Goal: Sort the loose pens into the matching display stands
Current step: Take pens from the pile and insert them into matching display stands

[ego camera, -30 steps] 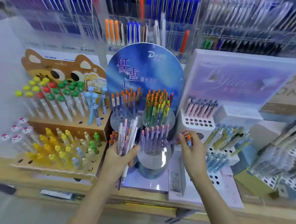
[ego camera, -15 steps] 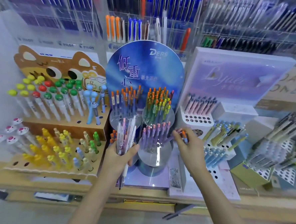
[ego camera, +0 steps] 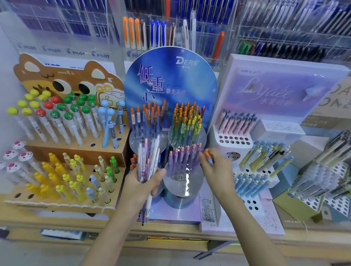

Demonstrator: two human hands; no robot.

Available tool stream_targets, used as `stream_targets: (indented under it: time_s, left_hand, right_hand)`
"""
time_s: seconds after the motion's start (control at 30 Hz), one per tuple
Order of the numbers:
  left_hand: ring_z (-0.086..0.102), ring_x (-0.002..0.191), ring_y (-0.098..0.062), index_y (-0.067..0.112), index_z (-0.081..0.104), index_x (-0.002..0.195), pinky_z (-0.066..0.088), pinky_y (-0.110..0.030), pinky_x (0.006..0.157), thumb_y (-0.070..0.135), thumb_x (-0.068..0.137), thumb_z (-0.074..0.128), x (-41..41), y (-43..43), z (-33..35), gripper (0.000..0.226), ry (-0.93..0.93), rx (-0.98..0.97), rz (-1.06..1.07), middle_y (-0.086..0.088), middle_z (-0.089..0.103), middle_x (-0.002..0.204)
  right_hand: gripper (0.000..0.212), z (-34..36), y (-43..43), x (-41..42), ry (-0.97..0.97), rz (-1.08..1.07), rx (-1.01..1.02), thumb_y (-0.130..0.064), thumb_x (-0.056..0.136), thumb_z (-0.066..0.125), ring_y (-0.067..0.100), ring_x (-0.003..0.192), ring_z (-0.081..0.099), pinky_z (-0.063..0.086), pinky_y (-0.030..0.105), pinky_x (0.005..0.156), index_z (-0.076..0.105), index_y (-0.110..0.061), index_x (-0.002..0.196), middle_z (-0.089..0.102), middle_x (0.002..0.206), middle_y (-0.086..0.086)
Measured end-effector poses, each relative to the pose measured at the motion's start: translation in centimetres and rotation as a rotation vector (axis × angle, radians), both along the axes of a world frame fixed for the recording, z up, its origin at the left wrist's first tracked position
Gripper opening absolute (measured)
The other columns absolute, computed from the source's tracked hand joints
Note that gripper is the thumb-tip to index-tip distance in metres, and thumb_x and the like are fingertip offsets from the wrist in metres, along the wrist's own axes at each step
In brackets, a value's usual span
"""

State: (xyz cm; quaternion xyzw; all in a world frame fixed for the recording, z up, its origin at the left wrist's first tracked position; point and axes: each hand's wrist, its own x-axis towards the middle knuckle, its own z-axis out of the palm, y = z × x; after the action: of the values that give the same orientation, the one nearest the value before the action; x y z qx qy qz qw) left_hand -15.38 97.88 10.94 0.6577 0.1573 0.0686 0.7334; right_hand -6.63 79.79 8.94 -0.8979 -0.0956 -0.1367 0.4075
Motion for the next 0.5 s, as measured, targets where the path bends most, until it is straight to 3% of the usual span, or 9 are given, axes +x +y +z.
stream_targets:
  time_s: [0.13,0.23,0.37,0.5]
  left_hand:
    - [0.039,0.040,-0.007,0.007,0.057,0.081,0.037,-0.015,0.043,0.015,0.086,0.066,-0.1,0.1,0.2,0.013,0.002,-0.004,0.008,0.001,0.043,0.044]
    - [0.039,0.040,-0.008,0.008,0.058,0.082,0.037,-0.015,0.043,0.015,0.086,0.066,-0.1,0.1,0.2,0.012,0.003,-0.017,0.012,0.000,0.043,0.045]
    - [0.038,0.039,-0.006,0.010,0.057,0.082,0.036,-0.016,0.042,0.013,0.086,0.066,0.0,-0.3,0.4,0.010,0.005,-0.030,-0.003,0.003,0.042,0.043]
    - [0.038,0.040,-0.007,0.010,0.057,0.082,0.036,-0.017,0.042,0.014,0.086,0.066,0.2,-0.5,0.4,0.011,0.004,-0.034,-0.009,0.002,0.043,0.046]
  right_hand:
    - [0.019,-0.7,0.0,-0.5,0.076,0.003,0.035,-0.024,0.092,0.061,0.009,0.055,0.049,0.034,0.015,0.051,0.059,-0.006,0.086,0.055,0.061,-0.002]
    - [0.022,-0.6,0.3,-0.1,0.132,-0.016,0.094,-0.028,0.091,0.062,0.021,0.064,0.056,0.041,0.031,0.059,0.056,-0.009,0.082,0.064,0.071,0.007]
    - [0.025,-0.7,1.5,0.0,0.147,-0.054,0.095,-0.028,0.092,0.062,0.006,0.055,0.044,0.033,0.016,0.051,0.045,-0.017,0.077,0.049,0.061,-0.010]
    - [0.026,-0.9,1.9,0.2,0.157,-0.109,0.092,-0.028,0.092,0.061,0.002,0.053,0.040,0.034,0.013,0.050,0.043,-0.017,0.078,0.043,0.059,-0.012]
